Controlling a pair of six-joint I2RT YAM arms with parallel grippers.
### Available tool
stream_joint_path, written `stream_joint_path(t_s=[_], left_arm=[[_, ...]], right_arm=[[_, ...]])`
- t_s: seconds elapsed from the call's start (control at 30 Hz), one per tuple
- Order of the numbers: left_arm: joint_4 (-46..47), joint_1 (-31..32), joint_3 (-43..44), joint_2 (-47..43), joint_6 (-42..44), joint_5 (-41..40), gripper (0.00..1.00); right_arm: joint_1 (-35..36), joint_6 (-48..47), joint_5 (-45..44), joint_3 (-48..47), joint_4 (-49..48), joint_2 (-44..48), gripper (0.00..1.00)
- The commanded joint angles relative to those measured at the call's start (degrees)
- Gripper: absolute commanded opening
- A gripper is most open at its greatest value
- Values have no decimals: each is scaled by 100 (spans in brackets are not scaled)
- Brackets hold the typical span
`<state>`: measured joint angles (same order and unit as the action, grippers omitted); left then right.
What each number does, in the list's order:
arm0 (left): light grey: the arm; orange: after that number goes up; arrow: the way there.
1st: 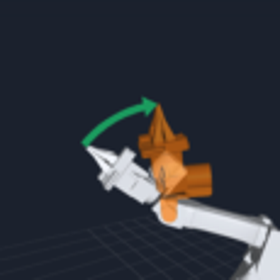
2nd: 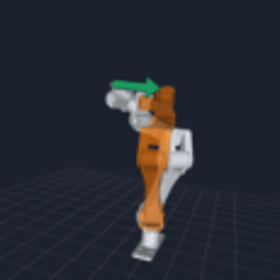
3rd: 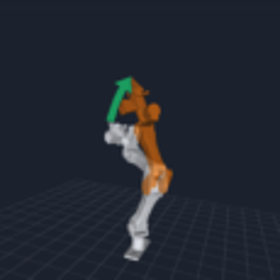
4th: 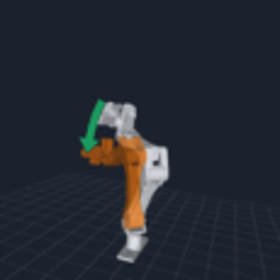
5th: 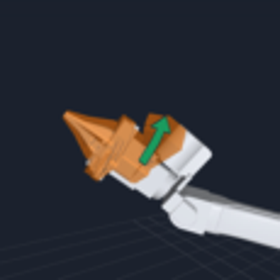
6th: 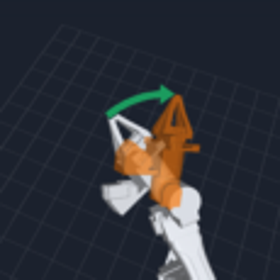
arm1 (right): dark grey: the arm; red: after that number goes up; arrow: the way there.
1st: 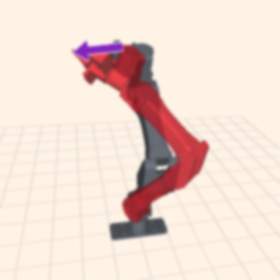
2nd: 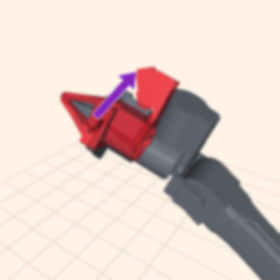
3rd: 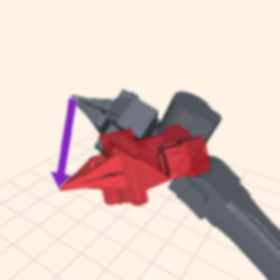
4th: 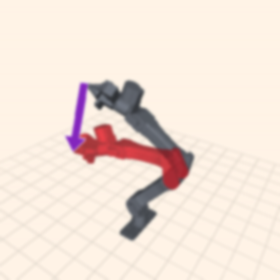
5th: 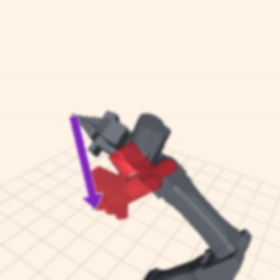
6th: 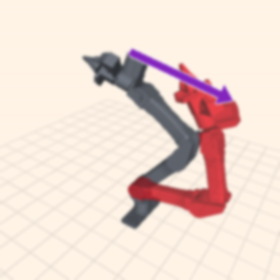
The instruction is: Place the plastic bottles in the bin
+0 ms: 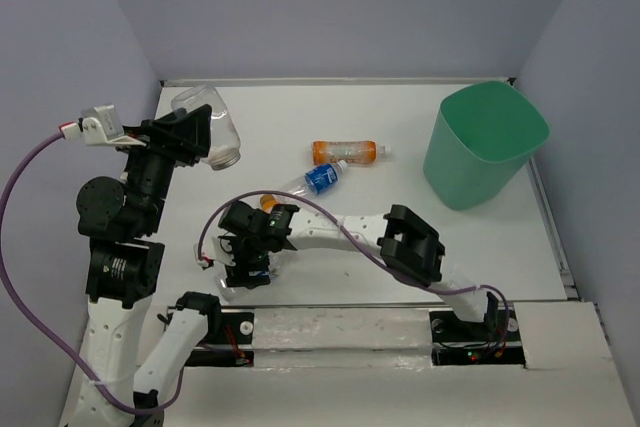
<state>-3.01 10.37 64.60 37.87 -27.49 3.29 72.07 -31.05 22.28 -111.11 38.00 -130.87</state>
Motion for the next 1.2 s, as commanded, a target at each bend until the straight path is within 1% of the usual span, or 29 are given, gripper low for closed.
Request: stream_joint_path(t_s=[0.0,0.03,0.07,0.13,0.17,0.2,0.27,0.3,0.33,0.4,0.43,0.5,0.57,0.6,0.63,0.67,0.73,0.77,0.8,0.83,0.87,0.9,0.93,0.97,1.0,1.1,1.13,1.17], left_arm=[[134,-26,343,54,41,181,48],[134,-26,352,63,33,190,48],[134,-26,352,54,24,198,48],[134,-18,334,28,6,207,48],[125,-18,334,10,6,207,48],[81,-26,334,-7,6,216,48],[37,-26,352,-42,24,216,48],[11,-18,387,-69,41,190,48],[-7,-18,404,-86,50,164,48],[-25,-18,466,-95,59,181,48],[-16,-18,518,-104,50,198,48],[2,-18,562,-122,33,225,48],[63,-18,580,-157,-29,260,48],[107,-26,589,-192,-38,295,48],[125,-18,598,-201,-55,295,48],[160,-18,598,-218,-81,347,48],[204,-26,554,-218,-117,409,48],[230,-26,519,-210,-160,479,48],[256,-18,475,-201,-178,514,48],[257,-26,379,-183,-213,550,48],[387,-18,335,-166,-240,593,48],[519,-26,212,-140,-327,707,48],[590,-26,159,-122,-380,786,48],[782,-26,71,-26,-563,1048,48],[845,-18,-8,45,-617,1121,48],[1073,-26,-105,168,-775,1419,48],[1117,-26,-131,255,-854,1481,48],[1170,-9,-140,300,-890,1630,48]], right_arm=[[158,266,-329,467,-1029,385,74],[158,327,-399,528,-1110,430,72],[210,345,-452,581,-1171,457,67],[211,354,-688,617,-1207,492,62],[263,397,-777,634,-1224,518,51],[263,433,-926,713,-1268,640,47],[325,590,-1068,880,-1382,912,46],[325,669,-1094,1107,-1531,1097,45],[325,827,-1121,1257,-1637,1568,43],[325,968,-1252,1626,-1891,2115,41],[325,1091,-1540,1967,-2110,2623,40],[325,1145,-1910,2276,-2313,3091,39],[264,1162,-2604,2664,-2358,3514,39],[185,1180,-3059,2786,-2393,3916,39],[80,1206,-3237,2901,-2402,4129,38],[-226,1285,-3370,3102,-2455,4601,38],[-587,1329,-3844,3279,-2543,5095,38],[-998,1338,-3976,3402,-2613,5350,38],[-1228,1338,-4117,3455,-2822,5596,38],[-1474,1329,-4335,3508,-2911,6060,36],[-1712,1329,-4442,3543,-3025,6256,36],[-2349,1355,-4643,3604,-3287,6527,36],[-2721,1434,-4645,3614,-3360,6530,35],[-3491,1870,-4645,3675,-3674,6739,33],[-4264,2222,-4558,3702,-3738,6793,33],[-5200,2655,-4470,3816,-4221,6803,33],[-5665,2883,-4391,3851,-4265,6794,34],[-5861,2929,-4295,3834,-4327,6707,34]])
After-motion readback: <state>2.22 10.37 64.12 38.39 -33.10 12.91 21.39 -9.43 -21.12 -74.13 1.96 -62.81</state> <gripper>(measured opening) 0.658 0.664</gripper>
